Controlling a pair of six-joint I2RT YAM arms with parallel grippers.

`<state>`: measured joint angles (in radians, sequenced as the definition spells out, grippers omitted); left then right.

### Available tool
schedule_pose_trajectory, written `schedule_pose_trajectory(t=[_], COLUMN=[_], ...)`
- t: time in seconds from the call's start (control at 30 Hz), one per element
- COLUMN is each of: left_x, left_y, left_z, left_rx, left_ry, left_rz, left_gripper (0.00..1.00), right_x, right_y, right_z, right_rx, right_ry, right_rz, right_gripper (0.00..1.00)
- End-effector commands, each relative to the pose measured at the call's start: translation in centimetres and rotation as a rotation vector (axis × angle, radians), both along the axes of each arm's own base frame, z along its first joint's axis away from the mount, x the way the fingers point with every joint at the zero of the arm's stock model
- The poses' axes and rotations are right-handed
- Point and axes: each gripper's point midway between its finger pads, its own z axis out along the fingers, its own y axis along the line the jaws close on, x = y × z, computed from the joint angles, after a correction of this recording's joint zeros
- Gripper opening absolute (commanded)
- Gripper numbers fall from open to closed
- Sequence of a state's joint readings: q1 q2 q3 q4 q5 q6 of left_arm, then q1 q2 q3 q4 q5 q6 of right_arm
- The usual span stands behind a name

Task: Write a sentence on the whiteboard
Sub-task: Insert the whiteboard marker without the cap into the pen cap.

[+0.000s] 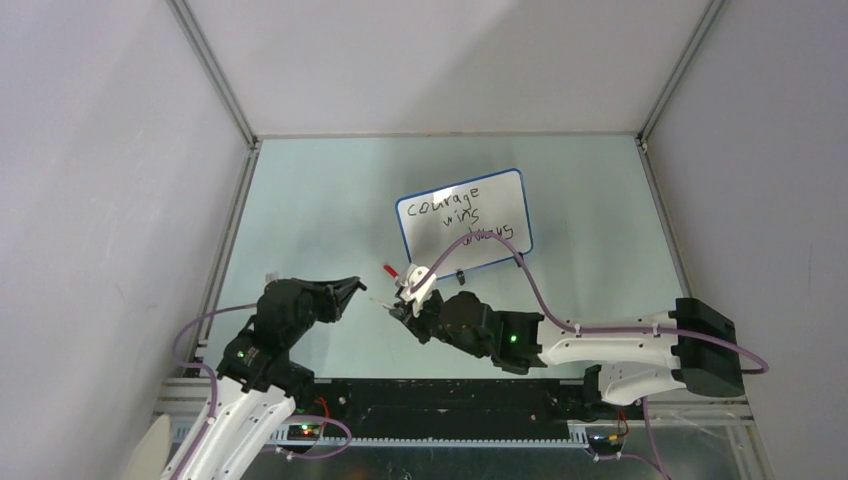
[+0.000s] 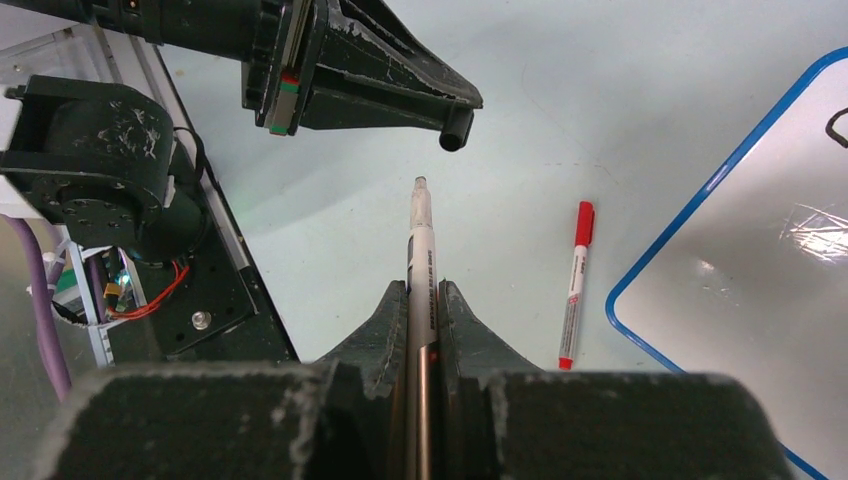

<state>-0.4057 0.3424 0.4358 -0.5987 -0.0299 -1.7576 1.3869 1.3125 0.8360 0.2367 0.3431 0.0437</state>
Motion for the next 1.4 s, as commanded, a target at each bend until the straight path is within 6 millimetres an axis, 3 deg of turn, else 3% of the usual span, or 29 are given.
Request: schedule_pose_trajectory(t=[0.0,0.47,1.37], left_x=[-0.2,-0.3,-0.5], left_y=[-0.1,-0.4,-1.1], left_z=[2.3,3.2,2.6], left_rx=[-0.033,-0.046,-0.070], left_ry=[-0.038,-0.060,-0.046], left_rz=[0.001,-0.021,-0.051], left_gripper=[0.00,0.00,0.00], right_x=[0.4,1.0,1.7], right_y=[0.8,0.6,0.5], right_z=[2.6,3.1,4.7], right_rx=[0.048,0.051,0.079], right_ry=[-0.021,-0.015,-0.030], right_rz=[-0.019,-0.032,-0.039], right_gripper=[0.00,0.00,0.00])
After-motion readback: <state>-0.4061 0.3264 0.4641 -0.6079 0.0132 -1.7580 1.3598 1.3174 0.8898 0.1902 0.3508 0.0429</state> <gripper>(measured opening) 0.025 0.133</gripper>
